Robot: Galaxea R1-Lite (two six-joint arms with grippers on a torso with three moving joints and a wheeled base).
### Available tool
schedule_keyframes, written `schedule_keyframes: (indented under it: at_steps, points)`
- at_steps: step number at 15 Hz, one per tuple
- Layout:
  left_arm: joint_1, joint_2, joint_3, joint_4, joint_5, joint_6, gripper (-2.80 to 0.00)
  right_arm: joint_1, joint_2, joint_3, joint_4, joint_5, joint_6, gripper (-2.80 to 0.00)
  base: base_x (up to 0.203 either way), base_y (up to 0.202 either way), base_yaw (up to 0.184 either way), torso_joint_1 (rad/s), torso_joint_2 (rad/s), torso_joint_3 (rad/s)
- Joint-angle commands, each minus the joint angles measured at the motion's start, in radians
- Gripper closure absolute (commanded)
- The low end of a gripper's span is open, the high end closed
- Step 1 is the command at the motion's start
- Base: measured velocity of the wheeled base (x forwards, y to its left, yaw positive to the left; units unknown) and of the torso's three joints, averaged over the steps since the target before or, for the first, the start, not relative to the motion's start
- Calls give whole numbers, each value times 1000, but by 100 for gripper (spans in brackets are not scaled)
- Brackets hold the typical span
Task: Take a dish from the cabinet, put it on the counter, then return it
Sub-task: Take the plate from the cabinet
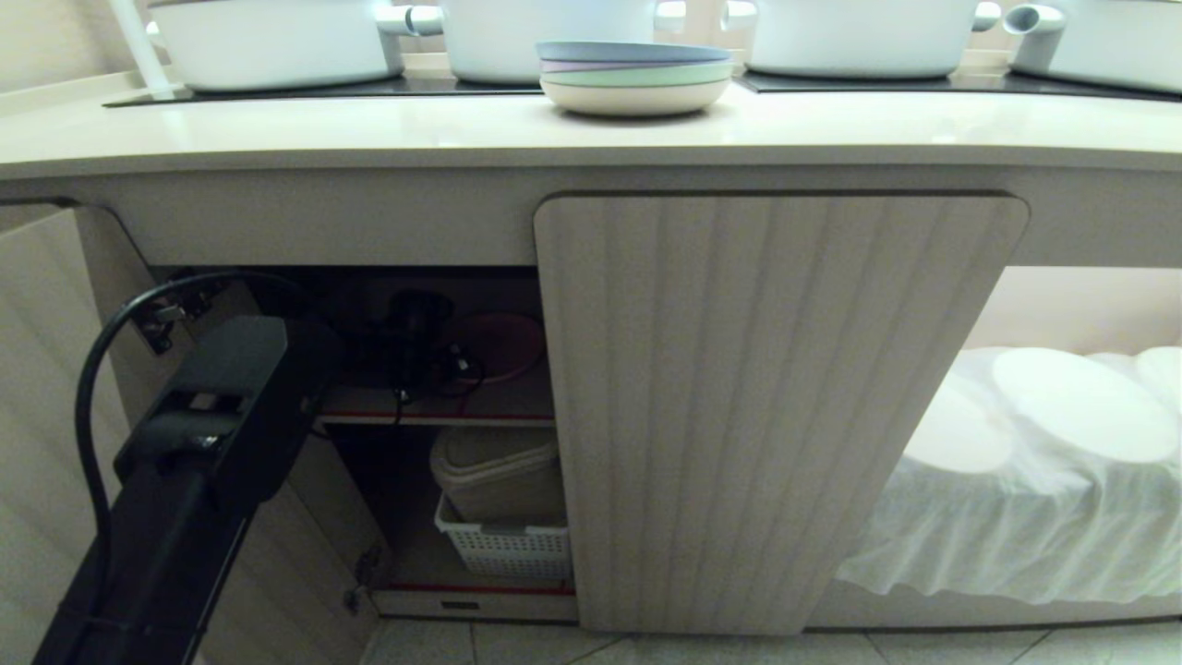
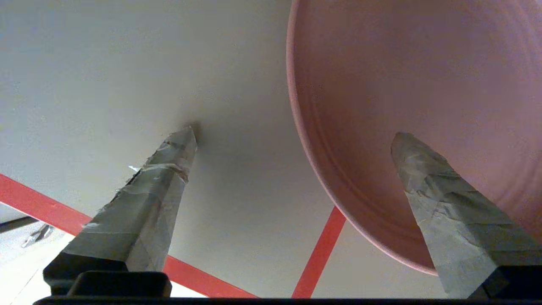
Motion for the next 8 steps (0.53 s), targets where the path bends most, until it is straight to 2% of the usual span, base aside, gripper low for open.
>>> schedule_keyframes:
  at_steps: [1, 7, 8]
  points:
    - [1, 3, -3, 1, 1, -4, -280, 0, 0, 0, 0, 0, 0, 0, 0, 0, 0, 0, 0, 0]
    - [-3, 3, -3, -4, 1, -3, -280, 0, 0, 0, 0, 0, 0, 0, 0, 0, 0, 0, 0, 0]
    - [-3, 3, -4, -8, 1, -2, 0, 0, 0, 0, 0, 0, 0, 0, 0, 0, 0, 0, 0, 0]
